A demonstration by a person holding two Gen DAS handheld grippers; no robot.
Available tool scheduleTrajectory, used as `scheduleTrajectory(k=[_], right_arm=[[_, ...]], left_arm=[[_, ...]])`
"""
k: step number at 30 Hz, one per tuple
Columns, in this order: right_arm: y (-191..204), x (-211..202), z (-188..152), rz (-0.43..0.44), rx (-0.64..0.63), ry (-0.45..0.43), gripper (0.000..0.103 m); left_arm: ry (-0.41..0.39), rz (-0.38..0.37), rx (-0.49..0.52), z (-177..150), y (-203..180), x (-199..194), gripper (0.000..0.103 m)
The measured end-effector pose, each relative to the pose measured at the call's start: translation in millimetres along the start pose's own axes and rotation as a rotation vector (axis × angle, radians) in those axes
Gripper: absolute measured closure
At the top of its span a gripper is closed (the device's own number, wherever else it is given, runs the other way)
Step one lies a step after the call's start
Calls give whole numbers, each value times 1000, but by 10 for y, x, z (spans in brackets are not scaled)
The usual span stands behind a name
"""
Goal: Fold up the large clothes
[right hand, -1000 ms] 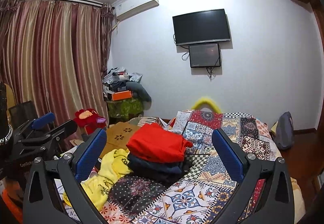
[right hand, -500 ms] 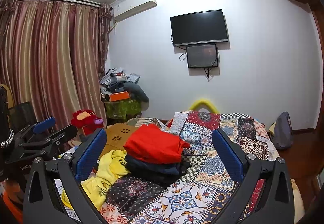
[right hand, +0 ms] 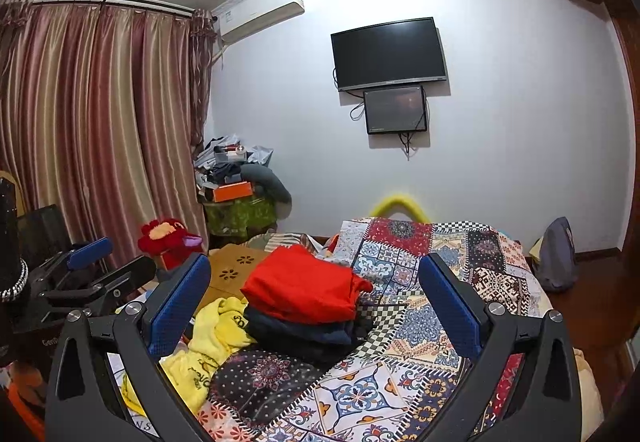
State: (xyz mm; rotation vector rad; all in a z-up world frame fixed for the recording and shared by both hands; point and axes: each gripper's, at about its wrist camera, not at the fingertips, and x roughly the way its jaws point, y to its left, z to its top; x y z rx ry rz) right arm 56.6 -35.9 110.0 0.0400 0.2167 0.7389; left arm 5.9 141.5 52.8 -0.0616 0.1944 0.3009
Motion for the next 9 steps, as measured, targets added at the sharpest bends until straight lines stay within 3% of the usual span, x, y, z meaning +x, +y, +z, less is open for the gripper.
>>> scheduleTrajectory(k=[9], right_arm=[[15,8,-7,-3,-7,7,0]], left_arm=[[7,2,-12,-9,19,17,1]])
